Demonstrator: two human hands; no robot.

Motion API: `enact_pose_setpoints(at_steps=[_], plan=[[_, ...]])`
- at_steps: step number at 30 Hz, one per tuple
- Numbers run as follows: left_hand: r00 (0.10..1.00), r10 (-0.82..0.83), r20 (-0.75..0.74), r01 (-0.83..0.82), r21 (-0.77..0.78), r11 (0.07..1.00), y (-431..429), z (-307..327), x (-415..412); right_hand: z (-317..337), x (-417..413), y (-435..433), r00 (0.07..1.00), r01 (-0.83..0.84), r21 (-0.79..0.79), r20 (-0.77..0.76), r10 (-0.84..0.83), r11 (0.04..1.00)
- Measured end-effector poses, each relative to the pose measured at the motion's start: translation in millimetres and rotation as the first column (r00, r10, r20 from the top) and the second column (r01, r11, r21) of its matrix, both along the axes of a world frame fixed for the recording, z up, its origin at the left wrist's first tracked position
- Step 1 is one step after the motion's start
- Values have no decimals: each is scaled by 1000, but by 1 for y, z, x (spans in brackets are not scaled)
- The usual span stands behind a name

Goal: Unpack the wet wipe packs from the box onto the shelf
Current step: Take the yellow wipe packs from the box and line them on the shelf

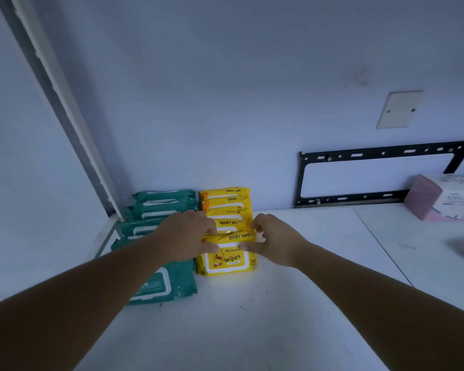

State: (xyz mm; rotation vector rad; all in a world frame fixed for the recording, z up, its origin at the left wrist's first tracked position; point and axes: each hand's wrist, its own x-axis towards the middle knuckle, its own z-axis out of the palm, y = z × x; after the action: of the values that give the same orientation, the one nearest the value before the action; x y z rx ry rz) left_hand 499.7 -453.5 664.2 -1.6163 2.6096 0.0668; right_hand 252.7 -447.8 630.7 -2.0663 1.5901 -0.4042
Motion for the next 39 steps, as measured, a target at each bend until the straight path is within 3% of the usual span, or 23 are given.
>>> enact_pose_setpoints(at_steps=[8, 13, 26, 34, 39], plan=[[928, 32, -372, 12, 113, 993, 50, 14, -20, 19, -41, 67, 995, 76, 1, 62, -76, 997], [876, -12, -481, 114, 183, 977, 102, 3, -65, 15, -82, 151, 983, 162, 78, 70, -167, 984], [826, -327, -459, 500, 331, 800, 238, -34, -248, -41, -232, 365, 852, 524, 153, -87, -516, 838], [826, -401, -395, 555, 453, 698, 319, -94, -362, -112, -326, 488, 829, 559, 344, -223, -513, 754], [863, -373, -340, 504, 549, 667, 359, -155, -414, -164, -378, 544, 819, 567, 467, -236, -522, 678]])
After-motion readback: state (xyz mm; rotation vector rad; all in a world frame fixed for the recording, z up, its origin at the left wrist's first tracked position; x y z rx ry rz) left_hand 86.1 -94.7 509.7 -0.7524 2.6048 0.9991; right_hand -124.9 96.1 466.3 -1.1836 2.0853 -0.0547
